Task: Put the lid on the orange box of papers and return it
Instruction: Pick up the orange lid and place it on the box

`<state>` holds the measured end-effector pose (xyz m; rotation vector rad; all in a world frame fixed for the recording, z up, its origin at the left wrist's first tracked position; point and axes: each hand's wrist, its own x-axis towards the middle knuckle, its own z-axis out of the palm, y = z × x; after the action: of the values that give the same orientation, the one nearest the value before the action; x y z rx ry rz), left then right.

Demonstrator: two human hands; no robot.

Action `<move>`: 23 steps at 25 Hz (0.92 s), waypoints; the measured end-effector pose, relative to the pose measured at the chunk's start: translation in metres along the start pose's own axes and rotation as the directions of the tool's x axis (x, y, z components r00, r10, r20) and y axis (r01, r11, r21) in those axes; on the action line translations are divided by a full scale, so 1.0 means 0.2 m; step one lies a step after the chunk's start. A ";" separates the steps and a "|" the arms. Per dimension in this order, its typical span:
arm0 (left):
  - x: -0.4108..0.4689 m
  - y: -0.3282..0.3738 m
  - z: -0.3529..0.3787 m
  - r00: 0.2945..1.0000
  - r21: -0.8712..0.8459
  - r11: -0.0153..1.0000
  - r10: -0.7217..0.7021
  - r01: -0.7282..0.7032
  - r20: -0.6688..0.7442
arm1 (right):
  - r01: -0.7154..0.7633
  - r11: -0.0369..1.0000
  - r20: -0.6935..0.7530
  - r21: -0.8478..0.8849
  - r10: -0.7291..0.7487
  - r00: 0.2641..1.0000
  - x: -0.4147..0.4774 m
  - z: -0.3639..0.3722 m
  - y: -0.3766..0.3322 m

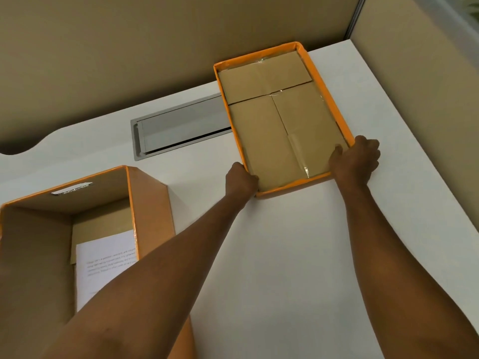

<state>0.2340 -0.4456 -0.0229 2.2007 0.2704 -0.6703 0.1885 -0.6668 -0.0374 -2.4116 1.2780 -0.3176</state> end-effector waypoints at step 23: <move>-0.96 -0.29 -0.46 0.978 0.020 0.988 0.156 -0.154 -0.141 | 0.077 0.923 -0.202 0.377 0.001 0.979 -0.98 -0.87 -0.12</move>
<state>0.0852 -0.3327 0.0953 2.2549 0.1659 -0.4306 0.0325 -0.5325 0.1263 -2.1087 1.1231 -0.7642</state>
